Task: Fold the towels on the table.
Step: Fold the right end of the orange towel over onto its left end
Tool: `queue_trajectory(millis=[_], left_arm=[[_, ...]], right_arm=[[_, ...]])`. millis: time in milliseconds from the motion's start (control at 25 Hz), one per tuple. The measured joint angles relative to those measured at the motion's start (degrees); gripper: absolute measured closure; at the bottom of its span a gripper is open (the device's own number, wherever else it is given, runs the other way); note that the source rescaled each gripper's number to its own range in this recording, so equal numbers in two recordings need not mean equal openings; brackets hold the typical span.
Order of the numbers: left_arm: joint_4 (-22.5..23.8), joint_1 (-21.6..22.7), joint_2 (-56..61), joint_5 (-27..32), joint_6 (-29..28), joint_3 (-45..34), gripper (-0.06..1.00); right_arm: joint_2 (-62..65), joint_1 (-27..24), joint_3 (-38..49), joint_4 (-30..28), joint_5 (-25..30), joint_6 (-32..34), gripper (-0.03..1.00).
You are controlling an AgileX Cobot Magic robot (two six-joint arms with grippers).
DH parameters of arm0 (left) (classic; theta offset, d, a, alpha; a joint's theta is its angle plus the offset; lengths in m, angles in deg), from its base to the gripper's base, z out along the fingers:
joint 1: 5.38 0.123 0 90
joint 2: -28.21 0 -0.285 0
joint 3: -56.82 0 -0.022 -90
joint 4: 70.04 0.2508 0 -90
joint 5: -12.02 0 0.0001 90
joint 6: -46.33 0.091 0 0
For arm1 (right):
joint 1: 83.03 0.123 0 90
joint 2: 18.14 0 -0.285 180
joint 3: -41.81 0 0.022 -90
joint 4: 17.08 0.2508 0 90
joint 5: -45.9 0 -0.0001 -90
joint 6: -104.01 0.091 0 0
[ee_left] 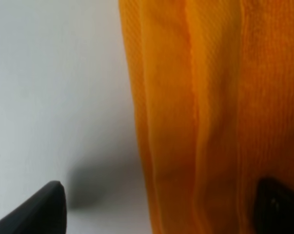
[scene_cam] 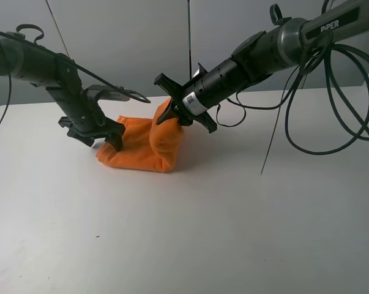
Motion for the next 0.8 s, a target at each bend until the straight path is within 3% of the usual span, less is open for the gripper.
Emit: queue_trajectory(millis=[480,800], left_arm=[[0.0,0.0,0.0,-0.5,0.0,0.0,-0.04],[-0.2,0.0,0.0,-0.9,0.0,0.0,-0.04]], right_arm=[[-3.1,3.0,-0.6,11.6,-4.6,-1.4,0.90],[-3.1,4.8,-0.7,12.5,-11.4,-2.2,0.90]])
